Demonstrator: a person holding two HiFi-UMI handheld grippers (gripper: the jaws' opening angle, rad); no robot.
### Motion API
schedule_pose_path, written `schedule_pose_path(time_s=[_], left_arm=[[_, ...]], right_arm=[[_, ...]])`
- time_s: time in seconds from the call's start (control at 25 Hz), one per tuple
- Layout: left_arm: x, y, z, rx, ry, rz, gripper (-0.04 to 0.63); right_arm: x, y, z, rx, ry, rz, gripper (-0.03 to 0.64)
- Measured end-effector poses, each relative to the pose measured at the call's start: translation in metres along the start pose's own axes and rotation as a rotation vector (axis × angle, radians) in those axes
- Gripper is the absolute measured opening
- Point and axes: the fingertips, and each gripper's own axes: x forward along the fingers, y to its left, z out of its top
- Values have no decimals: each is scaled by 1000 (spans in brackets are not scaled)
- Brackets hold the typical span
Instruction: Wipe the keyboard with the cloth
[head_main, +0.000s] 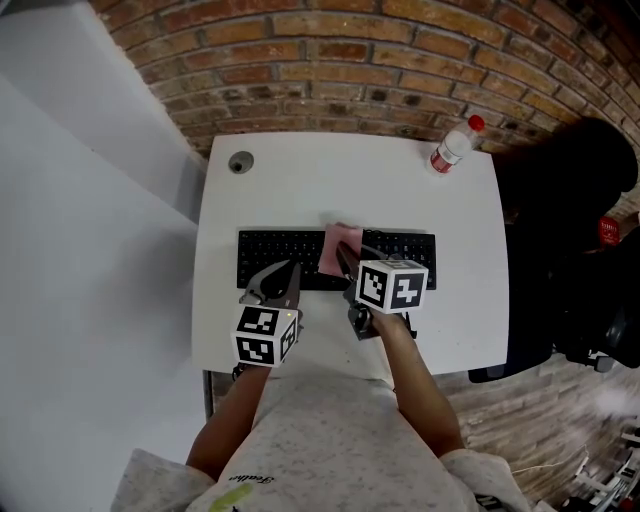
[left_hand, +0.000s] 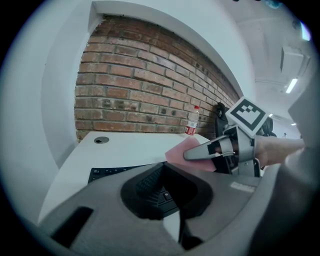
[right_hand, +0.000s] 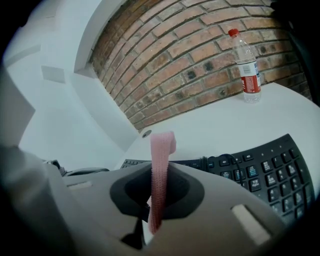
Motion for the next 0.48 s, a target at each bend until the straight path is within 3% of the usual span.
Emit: schedule_pose_path(time_s=[0.48], left_arm=[[18, -32, 0, 8, 4, 3, -12]], right_arm=[[-26, -35, 9, 21, -8, -4, 20]])
